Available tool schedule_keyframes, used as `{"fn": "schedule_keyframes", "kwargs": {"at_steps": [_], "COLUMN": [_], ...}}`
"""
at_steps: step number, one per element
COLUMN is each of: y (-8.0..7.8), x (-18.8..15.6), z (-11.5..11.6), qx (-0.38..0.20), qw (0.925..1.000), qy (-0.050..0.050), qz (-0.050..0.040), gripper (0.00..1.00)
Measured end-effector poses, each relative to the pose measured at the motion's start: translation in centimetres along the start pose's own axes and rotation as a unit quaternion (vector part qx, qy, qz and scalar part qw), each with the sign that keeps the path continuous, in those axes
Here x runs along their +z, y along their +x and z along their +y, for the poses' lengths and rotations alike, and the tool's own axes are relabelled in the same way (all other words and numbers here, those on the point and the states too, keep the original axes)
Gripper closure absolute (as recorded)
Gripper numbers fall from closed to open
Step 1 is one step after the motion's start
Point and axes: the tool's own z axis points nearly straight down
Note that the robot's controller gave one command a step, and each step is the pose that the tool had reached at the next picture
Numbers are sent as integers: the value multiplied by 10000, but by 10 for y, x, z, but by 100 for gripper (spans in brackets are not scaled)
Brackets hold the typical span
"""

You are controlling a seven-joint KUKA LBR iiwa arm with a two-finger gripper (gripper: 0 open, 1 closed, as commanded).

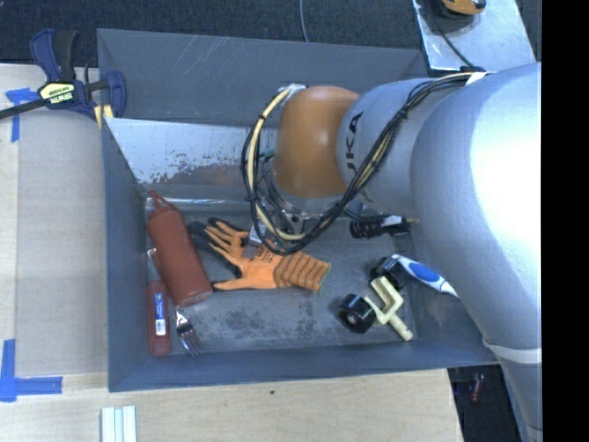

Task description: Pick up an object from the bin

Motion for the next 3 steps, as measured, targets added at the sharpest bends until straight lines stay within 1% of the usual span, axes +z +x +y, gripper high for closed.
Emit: {"fn": "schedule_keyframes", "kwargs": {"at_steps": [1,2,3], "y": [0,0,30], "x": [0,0,-1], "z": [0,-2,-17], "qx": [2,478,795], "qw": [10000,9989,9968], "qy": [0,-6,-15], "qz": [0,0,-27], "gripper": [100,100,100]}}
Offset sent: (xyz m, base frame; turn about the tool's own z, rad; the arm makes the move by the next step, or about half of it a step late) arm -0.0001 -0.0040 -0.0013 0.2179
